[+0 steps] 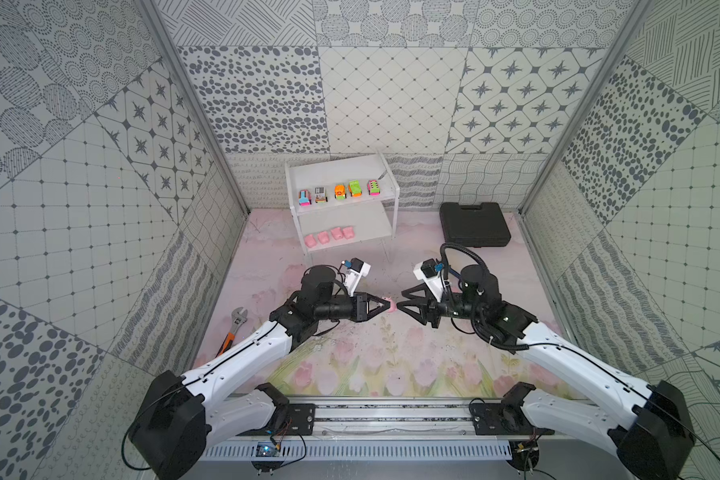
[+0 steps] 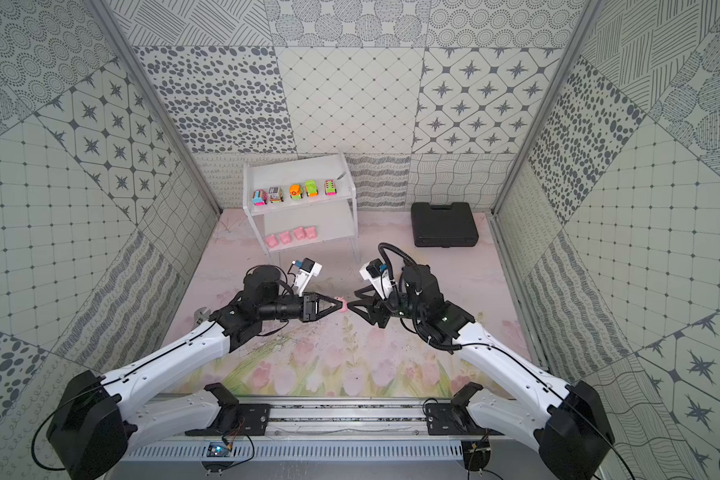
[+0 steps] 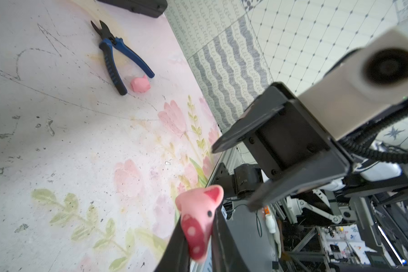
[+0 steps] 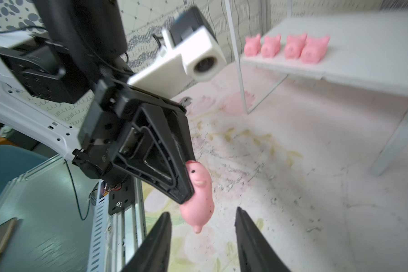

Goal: Organize plastic toys on shelves
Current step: Pick up the plastic toy at the center of the board, then place the plastic toy on the shelf.

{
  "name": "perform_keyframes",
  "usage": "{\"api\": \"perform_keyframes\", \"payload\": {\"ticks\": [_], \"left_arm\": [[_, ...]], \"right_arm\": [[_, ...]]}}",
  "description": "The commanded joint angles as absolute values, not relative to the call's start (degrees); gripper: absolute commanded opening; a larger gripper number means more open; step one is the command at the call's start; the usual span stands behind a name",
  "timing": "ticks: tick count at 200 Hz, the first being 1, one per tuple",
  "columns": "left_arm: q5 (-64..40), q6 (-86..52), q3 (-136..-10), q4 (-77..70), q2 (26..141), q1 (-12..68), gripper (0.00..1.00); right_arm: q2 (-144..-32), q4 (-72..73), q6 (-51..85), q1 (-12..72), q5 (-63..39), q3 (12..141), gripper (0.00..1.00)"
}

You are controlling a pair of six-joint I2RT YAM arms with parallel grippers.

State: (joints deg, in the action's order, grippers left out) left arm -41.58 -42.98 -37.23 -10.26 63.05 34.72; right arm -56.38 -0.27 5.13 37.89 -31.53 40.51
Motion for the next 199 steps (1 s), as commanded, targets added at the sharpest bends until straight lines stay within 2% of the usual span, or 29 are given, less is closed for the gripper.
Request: {"api": "perform_keyframes", "payload": {"ticks": [1, 17, 43, 83, 133, 171, 199], "left_arm": [[-43.13, -67.65, -34.13, -32.96, 61.62, 32.46, 0.11], [-43.24, -74.02, -34.51, -37.98, 62.22, 32.17, 0.11], [-44.12, -78.6, -36.99, -40.51, 63.56, 32.08, 0.11], [-46.25, -79.99, -38.94, -41.54, 65.02, 32.08, 0.12], [-47.81, -80.93, -38.84, -43.21, 65.67, 32.08, 0.12], [-49.37, -81.51, -39.64, -44.17, 66.89, 32.08, 0.12], [-50.09, -81.64, -39.99, -44.74, 67.51, 32.08, 0.13]], "right_arm": [[-50.65, 12.7, 5.04, 38.04, -29.91, 37.06, 0.66], [-49.92, 13.66, 2.37, 38.16, -32.71, 37.98, 0.74], [-53.05, 6.96, -5.16, 40.14, -34.89, 43.09, 0.74], [-55.33, 3.95, -11.96, 41.01, -30.02, 44.86, 0.56], [-55.91, 5.73, -14.27, 40.97, -23.68, 45.18, 0.5], [-58.4, 7.68, -13.55, 40.96, -25.84, 46.96, 0.41], [-59.68, 8.88, -12.68, 41.01, -27.59, 47.99, 0.38]]}}
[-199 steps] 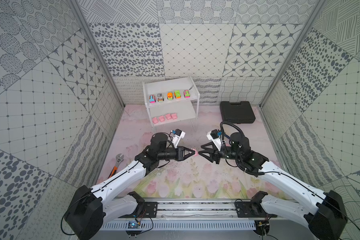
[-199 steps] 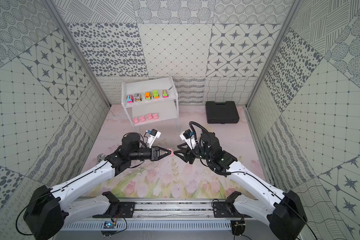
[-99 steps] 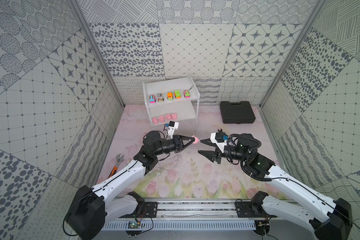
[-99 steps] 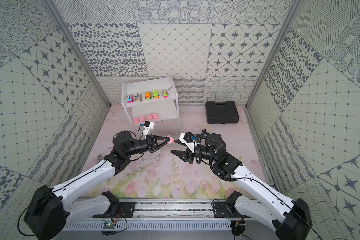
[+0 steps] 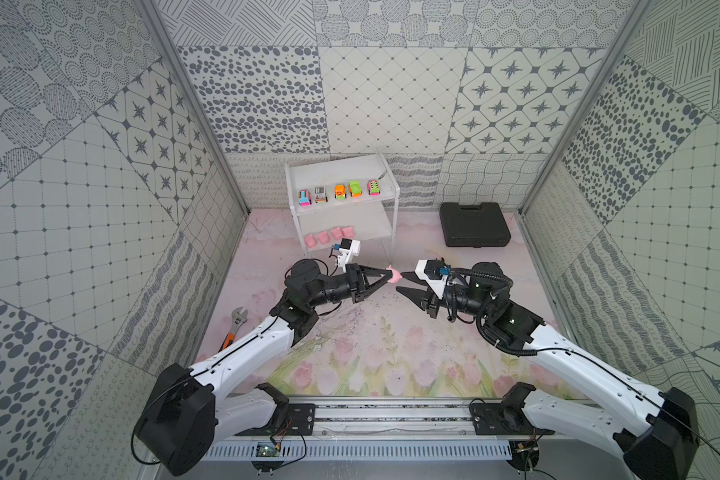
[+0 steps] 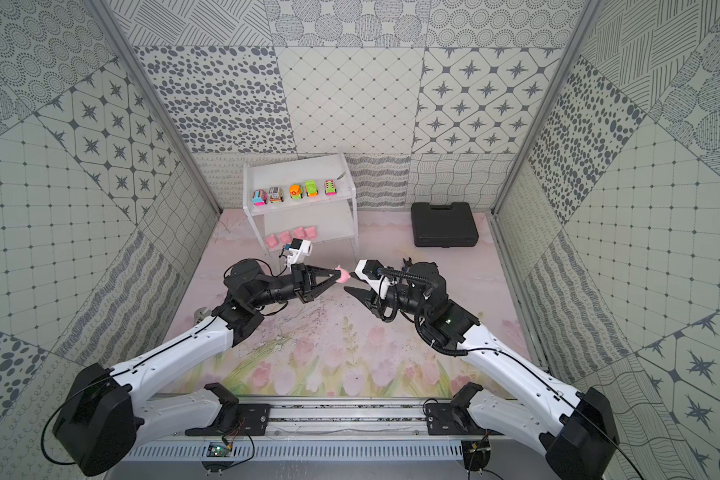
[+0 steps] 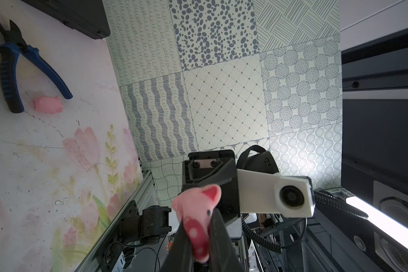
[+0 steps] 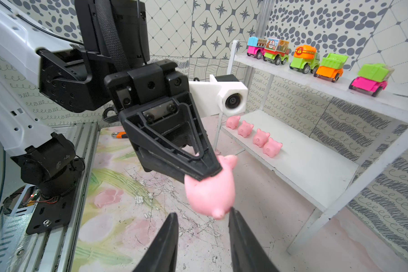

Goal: Organize plastic toys on shelves
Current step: Place the plastic toy on the shelf.

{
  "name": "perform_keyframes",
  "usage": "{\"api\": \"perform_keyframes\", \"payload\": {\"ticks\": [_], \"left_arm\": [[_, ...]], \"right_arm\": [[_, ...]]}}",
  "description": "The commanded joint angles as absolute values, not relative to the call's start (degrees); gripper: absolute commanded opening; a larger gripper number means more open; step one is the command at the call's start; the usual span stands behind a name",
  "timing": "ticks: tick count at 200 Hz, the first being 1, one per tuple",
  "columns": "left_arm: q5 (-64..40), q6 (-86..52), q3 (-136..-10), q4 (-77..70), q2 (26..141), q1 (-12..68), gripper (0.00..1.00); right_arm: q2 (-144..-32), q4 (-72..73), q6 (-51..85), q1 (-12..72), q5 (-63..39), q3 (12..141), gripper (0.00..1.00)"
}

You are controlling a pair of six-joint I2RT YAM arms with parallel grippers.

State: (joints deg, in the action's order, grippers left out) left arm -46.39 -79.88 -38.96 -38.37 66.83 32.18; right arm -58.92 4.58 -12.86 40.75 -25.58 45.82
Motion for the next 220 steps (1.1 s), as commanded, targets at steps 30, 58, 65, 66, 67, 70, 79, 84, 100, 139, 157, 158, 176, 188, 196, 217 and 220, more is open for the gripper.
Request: {"api": "perform_keyframes", "payload": {"ticks": [30, 58, 65, 66, 67, 70, 79, 84, 100, 139, 157, 158, 176, 188, 196, 217, 220], "left_arm": [[-50.19, -81.39, -39.83, -44.81, 67.89, 32.08, 0.13], [-50.27, -81.17, -39.81, -44.67, 68.18, 32.08, 0.13], [-50.26, -81.06, -39.81, -44.65, 68.2, 32.08, 0.13], [-50.22, -81.05, -39.81, -44.65, 68.25, 32.08, 0.13], [-50.25, -81.04, -39.81, -44.65, 68.27, 32.08, 0.13], [-50.27, -81.09, -39.88, -44.66, 68.29, 32.08, 0.13], [-50.33, -80.99, -39.95, -44.66, 68.48, 32.08, 0.13], [-50.36, -80.95, -39.99, -44.72, 68.6, 32.09, 0.13], [-50.71, -81.02, -40.16, -44.75, 68.97, 32.08, 0.13], [-51.09, -80.67, -40.08, -44.04, 69.01, 32.08, 0.14], [-50.93, -80.31, -40.08, -43.64, 68.9, 32.07, 0.14], [-50.91, -80.28, -40.08, -43.62, 68.91, 32.07, 0.14], [-50.96, -80.12, -40.08, -43.33, 68.9, 32.08, 0.15], [-51.05, -80.07, -40.17, -43.31, 68.95, 32.08, 0.16], [-51.0, -79.94, -40.32, -43.19, 69.08, 32.09, 0.17], [-50.85, -79.43, -40.51, -42.38, 68.91, 31.99, 0.26], [-50.74, -79.27, -40.52, -42.09, 68.8, 31.99, 0.28]], "right_arm": [[-59.65, 9.23, -12.58, 40.97, -27.26, 47.99, 0.37], [-58.74, 10.18, -12.22, 40.96, -25.98, 47.01, 0.37], [-58.63, 10.27, -12.03, 41.0, -25.85, 47.0, 0.37], [-58.58, 10.27, -11.99, 41.02, -25.8, 46.97, 0.37], [-58.6, 10.28, -11.93, 40.99, -25.78, 46.95, 0.37], [-58.61, 10.26, -11.83, 40.97, -25.76, 46.87, 0.37], [-58.63, 10.34, -11.66, 40.97, -25.84, 46.91, 0.37], [-58.8, 10.4, -11.5, 41.01, -25.87, 47.01, 0.37], [-59.43, 10.78, -10.63, 40.97, -26.1, 47.06, 0.37], [-61.05, 11.64, -8.7, 41.09, -25.49, 47.54, 0.28], [-61.33, 11.34, -8.87, 41.18, -25.7, 47.72, 0.21], [-61.34, 11.25, -8.87, 41.16, -25.73, 47.72, 0.21], [-61.52, 10.67, -9.18, 41.2, -26.1, 47.95, 0.13], [-61.53, 10.3, -9.38, 41.18, -26.19, 48.07, 0.09], [-61.55, 10.28, -9.41, 41.19, -26.13, 47.94, 0.07], [-61.14, 10.05, -9.29, 41.17, -25.39, 47.64, 0.05], [-61.1, 10.09, -9.28, 41.21, -25.26, 47.59, 0.05]]}}
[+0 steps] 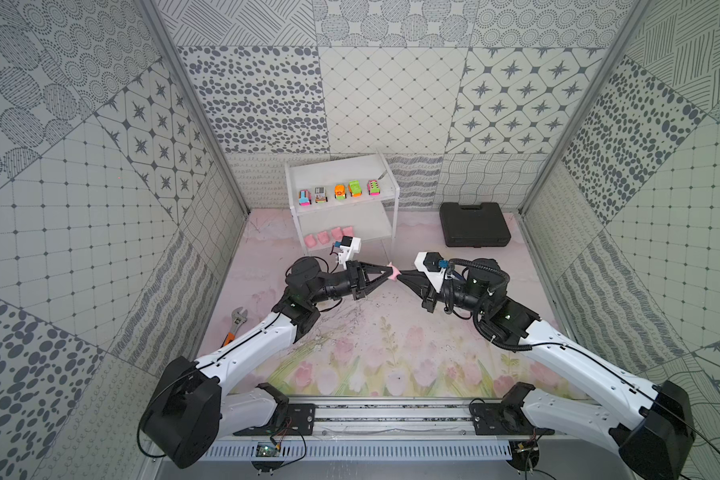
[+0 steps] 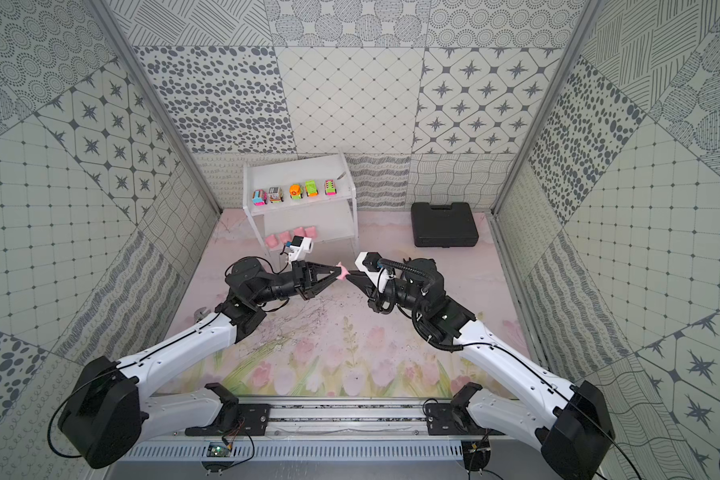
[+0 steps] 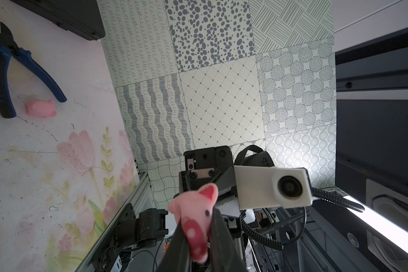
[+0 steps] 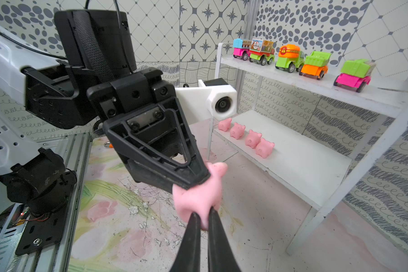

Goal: Organize plastic toys on shelves
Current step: Place the plastic toy on the shelf.

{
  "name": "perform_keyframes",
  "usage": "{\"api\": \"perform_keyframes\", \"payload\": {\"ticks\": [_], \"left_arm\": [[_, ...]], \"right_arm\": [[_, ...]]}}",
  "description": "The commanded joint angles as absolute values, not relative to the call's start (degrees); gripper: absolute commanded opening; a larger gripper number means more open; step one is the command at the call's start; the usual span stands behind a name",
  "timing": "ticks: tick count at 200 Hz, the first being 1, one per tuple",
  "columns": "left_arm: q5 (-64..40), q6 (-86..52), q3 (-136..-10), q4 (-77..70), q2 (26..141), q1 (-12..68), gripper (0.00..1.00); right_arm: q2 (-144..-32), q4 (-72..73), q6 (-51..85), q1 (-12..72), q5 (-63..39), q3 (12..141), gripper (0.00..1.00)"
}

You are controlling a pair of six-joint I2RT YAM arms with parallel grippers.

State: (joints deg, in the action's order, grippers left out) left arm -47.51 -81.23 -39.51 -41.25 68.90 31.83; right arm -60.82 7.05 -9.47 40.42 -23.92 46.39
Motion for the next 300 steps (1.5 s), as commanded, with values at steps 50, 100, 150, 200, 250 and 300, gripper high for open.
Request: {"api": "perform_keyframes", "payload": {"ticks": [50, 100, 150, 200, 250, 300], "left_arm": [[-43.3, -72.75, -37.77, -31.56, 61.86, 27.64, 0.53], [-17.59, -57.64, -30.31, -0.3, 39.21, 20.35, 0.78], [1.97, -52.48, -25.32, 18.37, 23.7, 20.3, 0.86], [7.99, -45.98, -28.48, 30.76, 16.48, 20.3, 0.86], [9.66, -43.47, -29.38, 34.95, 12.51, 20.3, 0.87], [10.68, -41.3, -30.2, 35.77, 12.31, 20.22, 0.89]], "right_arm": [[-60.26, 10.68, -8.01, 41.17, -22.79, 45.2, 0.02], [-67.1, 14.74, -5.09, 42.97, -14.89, 45.08, 0.02], [-85.0, 21.63, -3.42, 47.18, -1.0, 56.26, 0.04], [-99.73, 26.24, -0.36, 47.64, 12.06, 68.4, 0.04], [-107.35, 26.97, 1.52, 47.6, 19.72, 75.11, 0.06], [-111.17, 27.08, 5.17, 47.33, 24.18, 77.58, 0.07]]}}
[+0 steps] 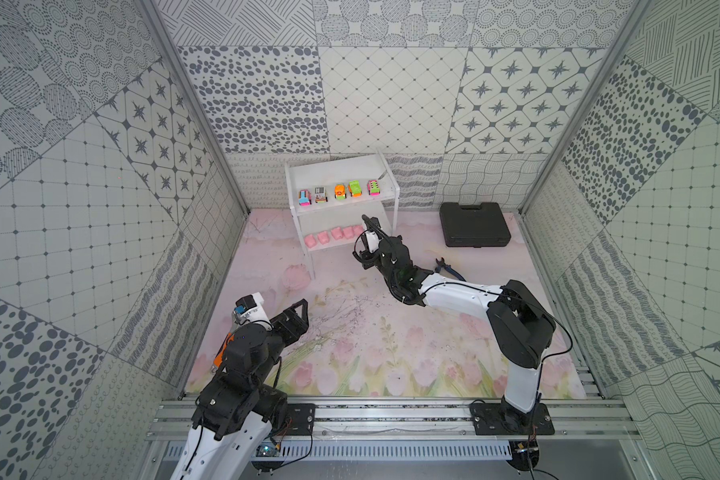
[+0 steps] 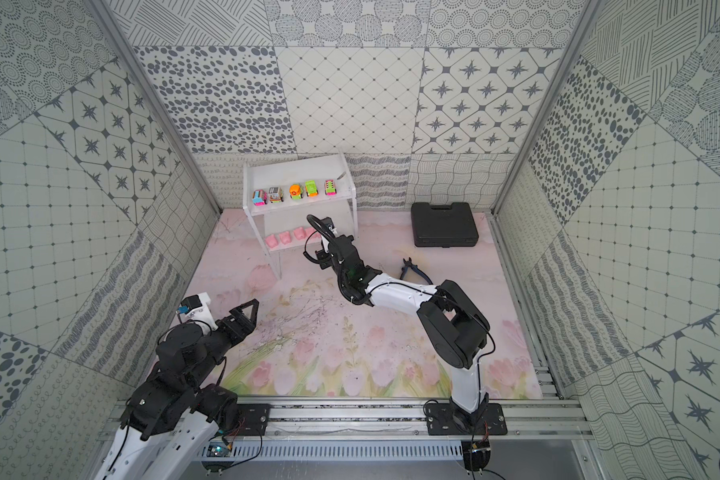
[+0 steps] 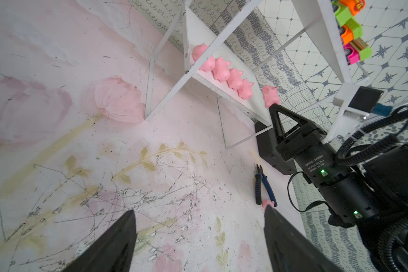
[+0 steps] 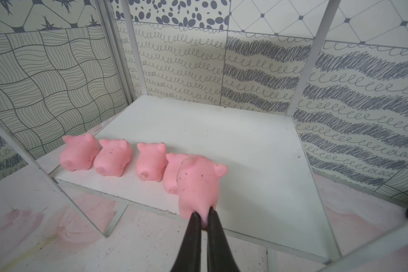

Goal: Organize plastic toys on shelves
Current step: Place the plastic toy on the shelf.

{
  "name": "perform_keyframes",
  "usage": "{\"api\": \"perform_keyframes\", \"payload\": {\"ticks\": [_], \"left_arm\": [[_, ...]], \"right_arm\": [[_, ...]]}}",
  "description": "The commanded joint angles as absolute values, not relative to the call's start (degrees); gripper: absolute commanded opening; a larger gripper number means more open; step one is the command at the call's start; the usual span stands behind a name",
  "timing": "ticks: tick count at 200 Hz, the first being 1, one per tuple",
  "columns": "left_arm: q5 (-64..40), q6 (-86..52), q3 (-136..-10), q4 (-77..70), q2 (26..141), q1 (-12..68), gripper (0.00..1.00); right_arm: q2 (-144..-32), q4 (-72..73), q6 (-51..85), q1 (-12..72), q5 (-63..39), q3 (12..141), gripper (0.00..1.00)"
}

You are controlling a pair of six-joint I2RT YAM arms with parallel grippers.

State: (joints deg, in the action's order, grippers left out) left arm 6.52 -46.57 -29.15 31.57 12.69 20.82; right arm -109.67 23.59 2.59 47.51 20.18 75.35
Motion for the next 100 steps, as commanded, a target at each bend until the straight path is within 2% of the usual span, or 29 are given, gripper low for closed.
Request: {"api": "perform_keyframes", "payload": {"ticks": [1, 100], "left_arm": [[10.7, -41.26, -30.17, 35.73, 12.31, 20.26, 0.89], [10.75, -39.0, -30.77, 35.46, 13.16, 20.27, 0.91]], "right_arm": [[-111.22, 27.03, 5.13, 47.31, 24.26, 77.64, 0.07], [-116.34, 24.7, 8.34, 46.38, 26.89, 82.17, 0.08]]}}
